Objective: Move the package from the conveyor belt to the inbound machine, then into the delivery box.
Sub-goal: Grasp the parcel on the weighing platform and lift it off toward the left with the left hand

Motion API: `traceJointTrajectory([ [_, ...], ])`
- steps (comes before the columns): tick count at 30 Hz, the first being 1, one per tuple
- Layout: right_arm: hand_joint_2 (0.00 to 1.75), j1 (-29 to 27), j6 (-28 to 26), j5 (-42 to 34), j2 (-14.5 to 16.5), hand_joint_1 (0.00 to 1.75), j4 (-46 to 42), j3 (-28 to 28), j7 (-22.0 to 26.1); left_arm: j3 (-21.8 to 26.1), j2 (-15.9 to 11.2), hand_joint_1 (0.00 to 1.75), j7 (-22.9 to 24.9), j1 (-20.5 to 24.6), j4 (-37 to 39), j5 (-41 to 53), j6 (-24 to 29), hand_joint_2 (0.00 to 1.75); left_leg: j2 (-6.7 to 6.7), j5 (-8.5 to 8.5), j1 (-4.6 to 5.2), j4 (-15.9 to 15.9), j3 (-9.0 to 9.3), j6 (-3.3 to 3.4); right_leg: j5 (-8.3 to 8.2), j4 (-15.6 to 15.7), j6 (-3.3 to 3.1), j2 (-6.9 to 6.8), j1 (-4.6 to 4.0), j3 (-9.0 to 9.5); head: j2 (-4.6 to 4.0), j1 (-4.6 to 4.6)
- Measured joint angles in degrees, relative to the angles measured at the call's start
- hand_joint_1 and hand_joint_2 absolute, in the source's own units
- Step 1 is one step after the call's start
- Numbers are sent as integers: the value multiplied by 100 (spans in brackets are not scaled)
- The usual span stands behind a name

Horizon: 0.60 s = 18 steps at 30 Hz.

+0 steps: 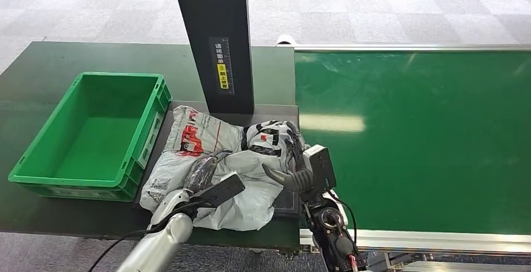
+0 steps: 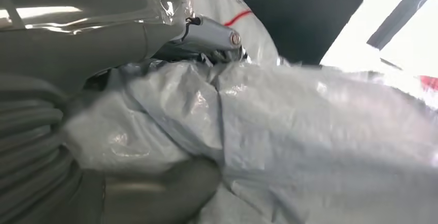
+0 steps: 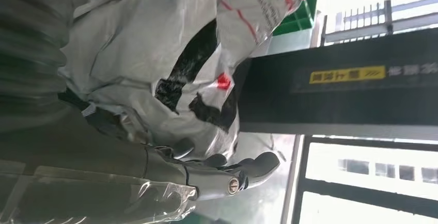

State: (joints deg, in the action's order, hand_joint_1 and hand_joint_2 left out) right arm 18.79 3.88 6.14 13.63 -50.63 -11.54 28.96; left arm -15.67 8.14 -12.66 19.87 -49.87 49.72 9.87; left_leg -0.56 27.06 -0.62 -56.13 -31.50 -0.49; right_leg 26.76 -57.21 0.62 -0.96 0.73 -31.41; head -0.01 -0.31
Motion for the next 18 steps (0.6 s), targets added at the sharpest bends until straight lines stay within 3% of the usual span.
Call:
traceJointTrajectory([
  [11, 175, -217, 67, -185, -1, 0, -132, 131, 164, 99, 6, 175, -1950, -613, -1269, -1706, 1496, 175, 22, 1, -1, -2, -65, 1, -2, -2, 0, 20, -1, -90, -1, 0],
  [18, 175, -216, 62, -257, 1, 0, -146, 160, 252, 118, 10, 175, -2462, -725, -1808, -2087, 2053, 175, 23, 1, 0, -2, -73, 1, -2, -2, 0, 20, -1, -96, 0, 0],
])
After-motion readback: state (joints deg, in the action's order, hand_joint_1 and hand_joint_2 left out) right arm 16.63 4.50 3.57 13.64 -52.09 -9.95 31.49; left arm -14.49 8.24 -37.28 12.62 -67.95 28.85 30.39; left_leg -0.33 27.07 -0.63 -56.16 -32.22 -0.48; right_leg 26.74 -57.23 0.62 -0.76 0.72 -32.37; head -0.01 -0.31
